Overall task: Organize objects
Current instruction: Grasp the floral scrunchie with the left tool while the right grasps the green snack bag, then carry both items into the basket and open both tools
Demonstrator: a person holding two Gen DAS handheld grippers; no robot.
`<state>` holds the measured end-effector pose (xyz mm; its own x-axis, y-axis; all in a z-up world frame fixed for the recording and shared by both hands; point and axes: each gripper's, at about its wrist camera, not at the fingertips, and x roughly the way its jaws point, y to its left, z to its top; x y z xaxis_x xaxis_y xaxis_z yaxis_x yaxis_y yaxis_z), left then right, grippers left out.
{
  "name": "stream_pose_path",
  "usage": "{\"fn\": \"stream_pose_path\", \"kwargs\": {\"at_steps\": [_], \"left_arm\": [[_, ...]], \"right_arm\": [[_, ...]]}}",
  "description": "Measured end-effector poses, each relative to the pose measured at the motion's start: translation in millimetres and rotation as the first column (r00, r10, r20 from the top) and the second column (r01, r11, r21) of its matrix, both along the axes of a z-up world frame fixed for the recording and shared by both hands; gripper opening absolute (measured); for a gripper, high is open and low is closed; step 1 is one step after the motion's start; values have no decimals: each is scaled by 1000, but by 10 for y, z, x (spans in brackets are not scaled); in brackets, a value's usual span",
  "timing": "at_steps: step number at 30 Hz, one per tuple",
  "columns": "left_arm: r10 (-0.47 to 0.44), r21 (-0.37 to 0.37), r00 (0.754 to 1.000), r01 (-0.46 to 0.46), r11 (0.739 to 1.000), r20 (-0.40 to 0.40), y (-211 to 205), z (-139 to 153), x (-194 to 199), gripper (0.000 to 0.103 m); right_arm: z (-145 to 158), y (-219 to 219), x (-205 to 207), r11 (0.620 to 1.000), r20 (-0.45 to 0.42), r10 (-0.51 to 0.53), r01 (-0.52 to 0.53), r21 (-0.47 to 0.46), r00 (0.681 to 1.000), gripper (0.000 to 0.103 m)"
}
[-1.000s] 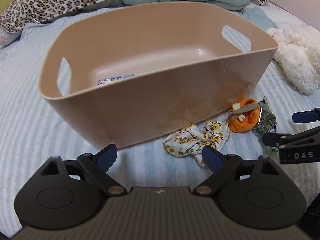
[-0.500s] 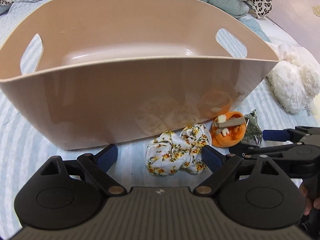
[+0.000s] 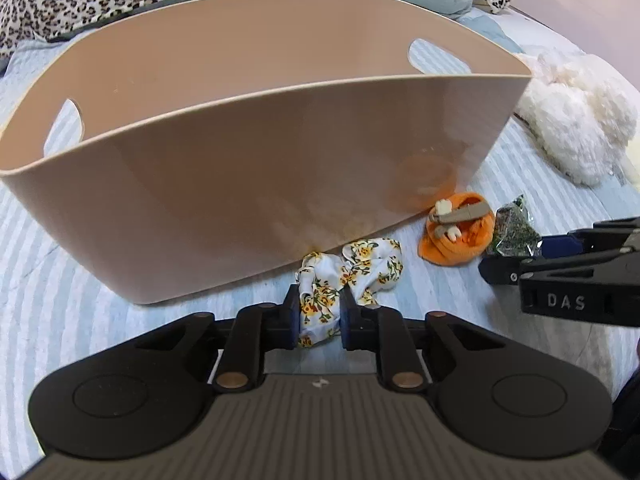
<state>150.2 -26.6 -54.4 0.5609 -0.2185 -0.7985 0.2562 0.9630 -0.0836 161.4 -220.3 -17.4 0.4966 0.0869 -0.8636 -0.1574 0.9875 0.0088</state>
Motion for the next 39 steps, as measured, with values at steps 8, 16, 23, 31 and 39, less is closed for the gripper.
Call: {"fn": "stream_pose_path", "kwargs": {"at_steps": [8, 16, 23, 31, 39], "left_arm": [[6, -3, 1000, -6, 1000, 11, 95, 101, -173, 14], [-2, 1, 998, 2, 1000, 61, 105, 299, -317, 13], [1, -5, 991, 0, 1000, 134, 158, 600, -512, 13], [11, -15, 974, -8, 1000, 227, 236, 966, -649, 13], [20, 15, 942, -27, 1000, 335, 272, 1273, -635, 13]], "right_arm": [[118, -30, -135, 999, 14, -13, 12, 42, 1000, 42], [317, -48, -331, 996, 56, -10, 6, 85, 998, 42], [607, -67, -475, 993, 128, -4, -12, 119, 992, 42], [913, -104, -573, 989, 208, 0, -30, 143, 978, 42], [1260, -18, -535, 986, 317, 8, -60, 155, 948, 42]]}}
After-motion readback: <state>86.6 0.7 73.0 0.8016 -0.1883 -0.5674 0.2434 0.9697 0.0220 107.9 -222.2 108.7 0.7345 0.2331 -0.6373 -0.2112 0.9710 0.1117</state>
